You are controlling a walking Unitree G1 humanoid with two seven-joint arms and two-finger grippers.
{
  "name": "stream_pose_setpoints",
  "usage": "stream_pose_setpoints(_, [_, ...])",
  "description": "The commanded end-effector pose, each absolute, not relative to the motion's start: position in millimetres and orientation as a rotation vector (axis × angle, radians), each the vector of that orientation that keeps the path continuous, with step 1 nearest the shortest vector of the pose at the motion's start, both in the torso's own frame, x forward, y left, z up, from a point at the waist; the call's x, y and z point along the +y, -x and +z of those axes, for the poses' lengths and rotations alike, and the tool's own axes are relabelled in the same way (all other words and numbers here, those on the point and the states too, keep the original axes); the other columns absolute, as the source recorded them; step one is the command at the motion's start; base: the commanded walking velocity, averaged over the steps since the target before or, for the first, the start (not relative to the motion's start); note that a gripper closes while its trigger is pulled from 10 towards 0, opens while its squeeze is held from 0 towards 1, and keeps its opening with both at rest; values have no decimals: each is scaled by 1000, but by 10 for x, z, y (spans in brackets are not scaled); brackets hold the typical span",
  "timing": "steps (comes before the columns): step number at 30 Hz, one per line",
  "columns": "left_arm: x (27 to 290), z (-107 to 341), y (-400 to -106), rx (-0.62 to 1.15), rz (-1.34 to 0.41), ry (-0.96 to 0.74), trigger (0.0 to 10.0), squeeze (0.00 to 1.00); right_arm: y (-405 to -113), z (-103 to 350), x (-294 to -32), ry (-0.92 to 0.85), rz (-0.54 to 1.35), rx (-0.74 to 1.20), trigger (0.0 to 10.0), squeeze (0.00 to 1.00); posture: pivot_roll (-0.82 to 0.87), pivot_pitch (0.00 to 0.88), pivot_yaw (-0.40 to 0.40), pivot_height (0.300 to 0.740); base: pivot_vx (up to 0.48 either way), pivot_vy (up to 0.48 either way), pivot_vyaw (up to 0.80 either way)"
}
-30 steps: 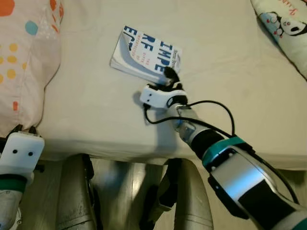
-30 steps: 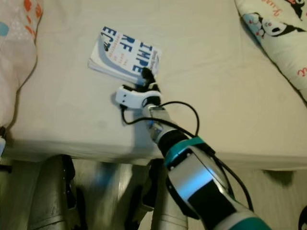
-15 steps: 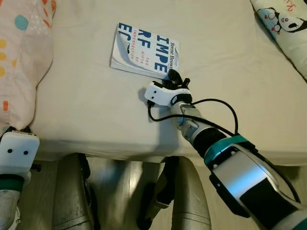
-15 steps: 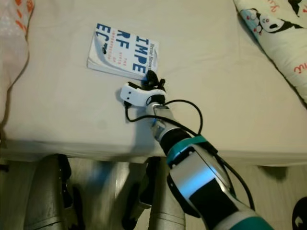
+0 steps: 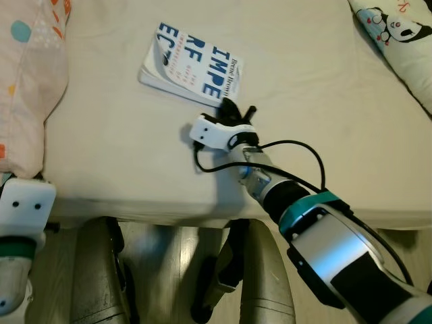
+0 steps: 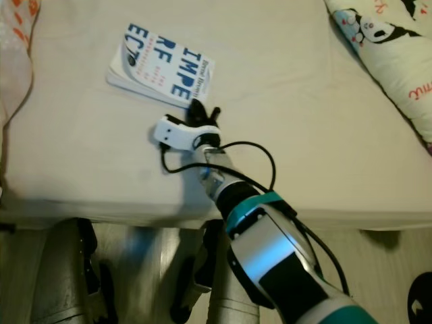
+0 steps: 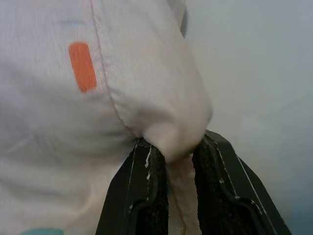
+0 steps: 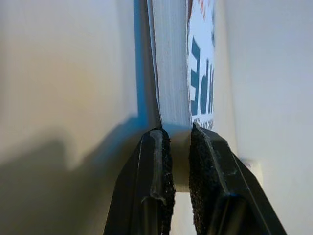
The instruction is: Clean up the room
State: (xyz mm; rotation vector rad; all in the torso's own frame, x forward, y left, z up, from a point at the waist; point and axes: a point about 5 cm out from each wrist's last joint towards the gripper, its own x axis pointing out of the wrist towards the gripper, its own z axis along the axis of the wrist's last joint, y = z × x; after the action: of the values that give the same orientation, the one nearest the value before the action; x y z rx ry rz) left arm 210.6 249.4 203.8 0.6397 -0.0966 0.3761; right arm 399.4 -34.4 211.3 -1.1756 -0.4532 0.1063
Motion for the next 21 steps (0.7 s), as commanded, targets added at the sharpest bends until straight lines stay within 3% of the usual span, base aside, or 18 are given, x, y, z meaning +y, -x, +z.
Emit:
stream_pose_setpoints(1, [2473, 1953, -2101, -68, 351, -651, 10000, 0, -3961, 1970, -391, 1161, 121, -438, 0, 0, 345, 354, -195, 479, 0, 0, 0])
stream_pose_setpoints(6, [2490, 1988, -2255, -97, 317, -666, 10000, 0, -3856, 1720, -558, 1153, 163, -488, 0, 0, 319, 297, -153, 479, 0, 0, 0])
stream_pose_setpoints(7, [2490, 2015, -2323, -111, 303, -671, 10000, 0, -3788, 1603, -649, 1155, 192, -508, 10000, 0, 299, 266, -127, 479, 0, 0, 0])
stream_pose_setpoints(11, [2491, 2040, -2391, -124, 290, -674, 10000, 0, -3718, 1495, -736, 1157, 217, -518, 10000, 0, 285, 249, -109, 479, 0, 0, 0])
stream_pose_setpoints(15, [2430, 2119, -2666, -178, 223, -686, 10000, 0, -3385, 1116, -1051, 1150, 287, -542, 10000, 0, 235, 204, -64, 479, 0, 0, 0])
stream_pose_setpoints(21, [2295, 2044, -2778, -178, 143, -680, 10000, 0, -3104, 949, -1120, 1117, 381, -606, 10000, 0, 209, 186, -42, 479, 0, 0, 0])
